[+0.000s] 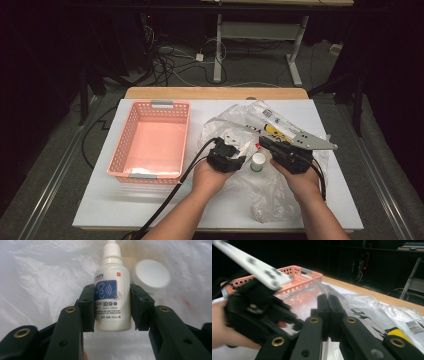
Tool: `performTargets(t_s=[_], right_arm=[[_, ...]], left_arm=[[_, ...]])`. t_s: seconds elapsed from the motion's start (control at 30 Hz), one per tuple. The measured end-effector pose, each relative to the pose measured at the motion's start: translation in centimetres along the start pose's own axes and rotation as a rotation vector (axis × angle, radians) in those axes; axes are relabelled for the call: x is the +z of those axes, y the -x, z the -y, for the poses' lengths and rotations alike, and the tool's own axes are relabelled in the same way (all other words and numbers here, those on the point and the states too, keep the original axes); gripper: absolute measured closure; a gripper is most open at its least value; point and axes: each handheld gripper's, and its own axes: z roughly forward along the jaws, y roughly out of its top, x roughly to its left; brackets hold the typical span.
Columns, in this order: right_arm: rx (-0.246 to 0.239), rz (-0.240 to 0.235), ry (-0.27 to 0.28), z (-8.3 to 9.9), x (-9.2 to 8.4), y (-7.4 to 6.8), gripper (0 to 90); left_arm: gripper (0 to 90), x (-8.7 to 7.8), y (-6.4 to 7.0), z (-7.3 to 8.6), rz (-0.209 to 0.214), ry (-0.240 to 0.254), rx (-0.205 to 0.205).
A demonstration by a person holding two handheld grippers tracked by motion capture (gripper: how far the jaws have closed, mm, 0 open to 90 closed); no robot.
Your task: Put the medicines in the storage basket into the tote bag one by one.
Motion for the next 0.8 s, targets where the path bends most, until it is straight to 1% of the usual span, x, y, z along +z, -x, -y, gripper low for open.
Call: performTargets(t_s=[0.1,0.2,0.23,0.3,0.33,0.37,0.4,0.43,0.47,0.53,0.6,0.63,0.67,0.7,0.73,0.77,0.8], right_arm=[[0.003,-0.001,0.000,0.0,0.1,0.0,90.0],[-0.002,-0.002,-0.001,0.0,0.1,0.1,90.0],[0.001,-0.002,-0.001,0.0,0.1,0.1,90.0],[0.001,-0.003,0.000,0.1,0.1,0.2,90.0],[0.002,-0.001,0.001,0.0,0.0,0.2,90.0],[0.001,-0.002,0.001,0.1,0.0,0.2,90.0],[0.004,-0.002,0.001,0.1,0.0,0.2,90.0],[0.005,-0.001,-0.001,0.1,0.0,0.2,90.0],[0.007,-0.002,-0.001,0.1,0.1,0.3,90.0],[0.005,-0.001,-0.003,0.2,0.1,0.3,90.0],[0.009,-0.001,-0.006,0.2,0.2,0.4,90.0],[0.010,0.000,-0.008,0.3,0.2,0.3,90.0],[0.012,0.000,-0.009,0.3,0.2,0.3,90.0],[0.011,0.001,-0.008,0.3,0.2,0.3,90.0],[0.010,0.003,-0.005,0.3,0.1,0.4,90.0],[0.015,0.005,-0.005,0.3,0.1,0.4,90.0],[0.014,0.005,-0.006,0.3,0.1,0.4,90.0]], left_arm=[[58.4,1.5,-0.5,-0.8,-0.037,-0.003,-0.005],[58.4,2.7,-1.0,-1.6,-0.060,-0.004,-0.005],[58.4,3.1,-1.2,-1.8,-0.056,-0.013,0.002],[58.4,3.5,-1.8,-2.3,-0.076,-0.019,0.014],[58.4,3.7,-2.0,-2.4,-0.080,-0.014,0.010],[58.4,3.9,-2.1,-2.6,-0.074,-0.019,0.007],[58.3,4.2,-2.2,-2.8,-0.075,-0.037,0.020],[58.3,4.5,-2.1,-2.9,-0.070,-0.021,0.000],[58.3,4.9,-2.1,-2.9,-0.075,-0.017,-0.013],[58.2,5.3,-2.2,-2.9,-0.073,-0.022,-0.022],[58.1,5.6,-2.3,-2.9,-0.076,-0.025,-0.023],[58.1,5.8,-2.4,-2.8,-0.075,-0.021,-0.035],[57.8,5.8,-2.4,-2.8,-0.070,-0.025,-0.032],[54.7,5.7,-2.3,-2.7,-0.066,-0.021,-0.023],[50.6,5.3,-2.3,-2.8,-0.075,-0.039,0.011],[47.1,5.1,-2.2,-2.8,-0.072,-0.020,0.001],[44.6,4.7,-2.1,-2.8,-0.067,-0.010,0.003]])
